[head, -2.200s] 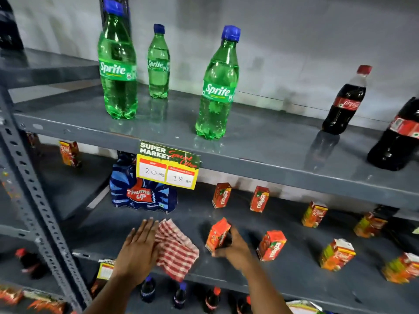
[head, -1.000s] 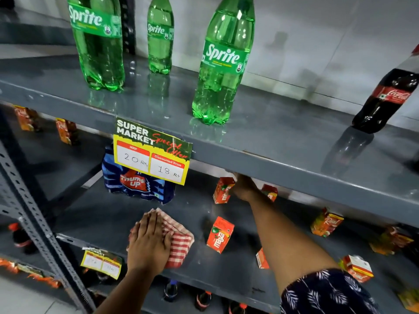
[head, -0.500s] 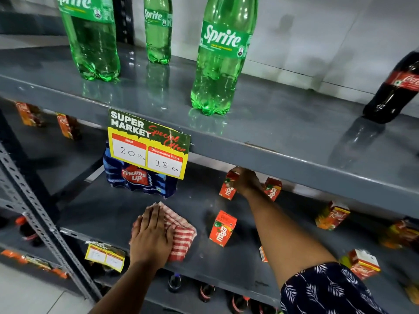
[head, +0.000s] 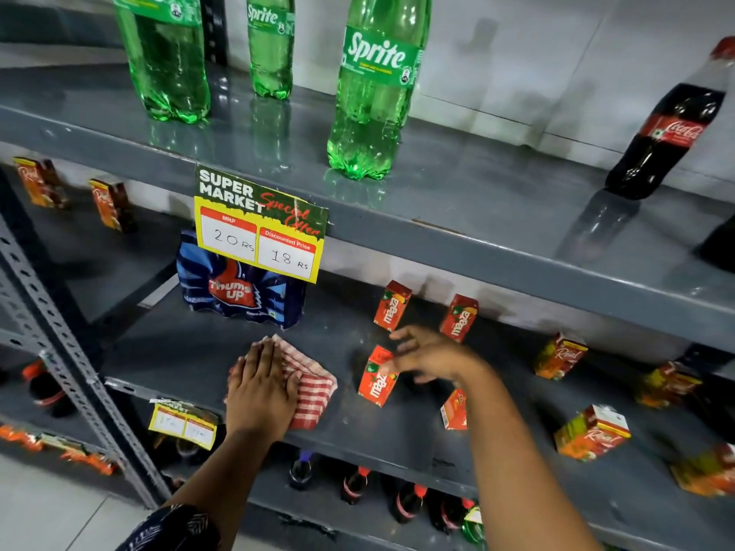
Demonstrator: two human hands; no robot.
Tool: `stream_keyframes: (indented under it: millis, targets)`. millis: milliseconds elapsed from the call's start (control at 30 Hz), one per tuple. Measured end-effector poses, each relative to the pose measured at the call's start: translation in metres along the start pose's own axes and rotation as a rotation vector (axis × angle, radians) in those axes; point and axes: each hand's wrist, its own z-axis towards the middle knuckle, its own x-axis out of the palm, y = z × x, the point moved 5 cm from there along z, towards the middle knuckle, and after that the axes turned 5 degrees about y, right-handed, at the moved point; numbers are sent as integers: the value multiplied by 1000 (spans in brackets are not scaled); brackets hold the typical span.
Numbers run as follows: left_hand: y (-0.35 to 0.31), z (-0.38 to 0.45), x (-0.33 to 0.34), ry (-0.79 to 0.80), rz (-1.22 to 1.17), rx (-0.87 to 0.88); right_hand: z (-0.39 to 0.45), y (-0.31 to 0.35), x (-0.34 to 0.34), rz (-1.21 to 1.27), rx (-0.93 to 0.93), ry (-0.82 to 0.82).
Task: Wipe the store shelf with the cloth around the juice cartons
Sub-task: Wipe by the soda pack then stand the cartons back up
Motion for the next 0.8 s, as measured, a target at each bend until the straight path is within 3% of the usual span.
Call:
stream_keyframes:
  millis: [67, 133, 267, 633, 800]
  targets:
    - [0, -1, -1, -5, -2, 3, 0, -7, 16, -146, -24, -62]
    - [-1, -2, -2, -3, 3, 8, 3, -8, 22, -342, -99, -237]
    - [-1, -2, -2, -6, 8, 11, 5, -11, 21, -335, -199, -384]
    - [-2, -2, -2, 3, 30, 19, 11, -3, 25, -277, -225, -359]
    - [-2, -2, -1, 8, 26, 23, 7, 3, 4, -159, -151, -199]
